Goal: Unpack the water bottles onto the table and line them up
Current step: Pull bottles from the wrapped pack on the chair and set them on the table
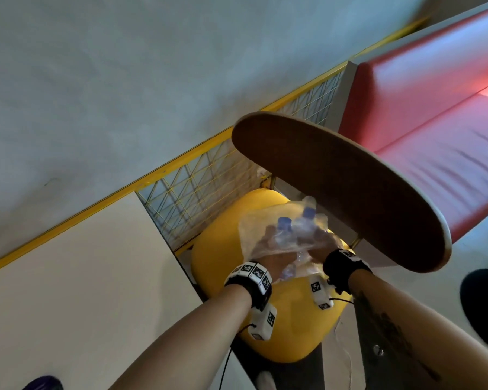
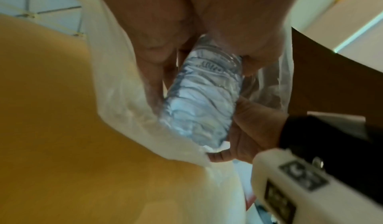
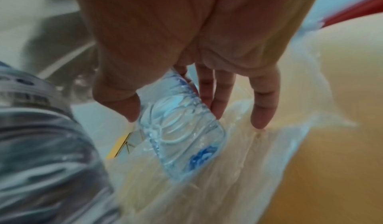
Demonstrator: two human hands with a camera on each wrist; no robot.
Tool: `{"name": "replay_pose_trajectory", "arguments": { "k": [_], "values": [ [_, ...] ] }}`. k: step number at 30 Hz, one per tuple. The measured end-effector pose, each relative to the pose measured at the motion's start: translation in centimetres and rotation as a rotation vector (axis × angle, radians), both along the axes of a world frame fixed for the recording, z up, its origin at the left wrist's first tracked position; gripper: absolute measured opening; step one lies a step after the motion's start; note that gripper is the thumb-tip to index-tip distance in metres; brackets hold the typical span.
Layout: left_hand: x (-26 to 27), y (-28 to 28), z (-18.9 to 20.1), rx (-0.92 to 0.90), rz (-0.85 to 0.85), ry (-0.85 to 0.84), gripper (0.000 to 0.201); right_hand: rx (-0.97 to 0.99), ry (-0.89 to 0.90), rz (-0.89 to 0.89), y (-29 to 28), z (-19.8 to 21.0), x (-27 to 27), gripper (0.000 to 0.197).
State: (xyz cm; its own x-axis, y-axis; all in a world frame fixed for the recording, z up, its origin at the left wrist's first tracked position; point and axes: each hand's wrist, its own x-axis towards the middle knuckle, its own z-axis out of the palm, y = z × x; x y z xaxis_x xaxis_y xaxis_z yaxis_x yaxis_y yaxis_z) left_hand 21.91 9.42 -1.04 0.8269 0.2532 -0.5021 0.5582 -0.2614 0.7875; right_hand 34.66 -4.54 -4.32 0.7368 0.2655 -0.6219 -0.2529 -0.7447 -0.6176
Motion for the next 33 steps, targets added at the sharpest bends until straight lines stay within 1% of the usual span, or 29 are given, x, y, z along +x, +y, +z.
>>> {"name": "replay_pose_trajectory", "arguments": {
  "k": [1,2,3,4,5,6,7,8,9,11,12,14,15,18,21,22,24,25,26,27,29,31,32,33],
  "values": [
    [-0.3,-0.1,0.9,-0.001,-0.003,0.043,0.061,-0.010,-0.047,0.029,-0.1,0.6,-0.4,0.010],
    [-0.6,-0.1,1.3,-0.019,0.015,0.073,0.061,0.000,-0.009,-0.010,-0.2,1.6,-0.8,0.010],
    [-1.0,-0.2,1.9,-0.056,0.020,0.119,0.053,0.064,-0.017,-0.016,-0.4,2.1,-1.2,0.012],
    [-1.3,-0.3,2.2,-0.072,0.005,0.132,0.041,0.076,0.026,-0.066,-0.5,2.8,-1.7,0.013],
    [-1.8,-0.4,3.0,-0.071,-0.035,0.136,0.032,0.129,0.058,-0.102,-0.9,2.6,-1.6,0.017],
    [-2.1,-0.5,2.9,-0.098,-0.051,0.130,0.029,0.110,0.112,-0.101,-1.2,2.5,-1.5,0.025],
    [-2.5,-0.6,3.5,-0.109,-0.068,0.122,0.028,0.154,0.181,-0.104,-1.5,3.2,-1.8,0.033],
    [-2.8,-0.7,3.7,-0.108,-0.083,0.129,0.032,0.146,0.248,-0.110,-1.6,4.2,-2.2,0.035],
    [-3.1,-0.7,3.9,-0.115,-0.090,0.147,0.041,0.173,0.294,-0.109,-1.8,4.7,-2.3,0.035],
    [-3.9,-0.7,4.6,-0.180,-0.121,0.183,0.059,0.206,0.392,-0.109,-2.5,5.4,-2.5,0.041],
    [-4.5,-0.6,4.7,-0.240,-0.130,0.182,0.064,0.180,0.430,-0.087,-2.9,6.2,-2.9,0.044],
    [-6.6,-0.4,4.9,-0.328,-0.136,0.138,0.070,0.170,0.468,-0.078,-3.9,7.4,-4.1,0.039],
    [-7.9,-0.2,5.0,-0.339,-0.141,0.105,0.073,0.176,0.472,-0.083,-4.5,7.7,-4.9,0.035],
    [-13.0,0.5,5.9,-0.287,-0.116,0.031,0.069,0.209,0.462,-0.122,-6.6,8.5,-8.6,0.034],
    [-19.3,1.8,8.2,-0.145,-0.111,-0.052,0.058,0.195,0.442,-0.102,-8.8,7.7,-13.0,0.037],
    [-21.7,2.3,8.9,-0.103,-0.074,-0.083,0.056,0.190,0.456,-0.069,-9.6,7.1,-14.5,0.044],
    [-26.7,3.5,9.7,-0.015,0.054,-0.124,0.049,0.173,0.481,-0.008,-10.7,5.8,-17.7,0.071],
    [-29.5,4.1,10.1,-0.011,0.111,-0.145,0.046,0.178,0.476,0.016,-10.9,5.2,-19.3,0.077],
    [-31.3,4.5,10.3,-0.015,0.146,-0.162,0.045,0.195,0.454,0.042,-11.4,4.6,-20.3,0.075],
    [-33.5,4.9,10.6,0.006,0.164,-0.188,0.043,0.203,0.427,0.118,-11.1,4.9,-21.7,0.072],
    [-37.7,5.8,11.7,0.095,0.186,-0.224,0.034,0.209,0.320,0.281,-9.3,6.2,-24.8,0.076],
    [-41.4,7.3,12.3,0.213,0.307,-0.210,0.032,0.222,0.200,0.469,-6.7,7.9,-27.7,0.078],
    [-43.2,8.1,12.5,0.255,0.360,-0.190,0.032,0.196,0.138,0.552,-5.3,8.7,-29.1,0.072],
    [-44.9,9.0,12.5,0.272,0.386,-0.194,0.032,0.199,0.071,0.651,-3.8,9.4,-30.6,0.059]
  ]
}}
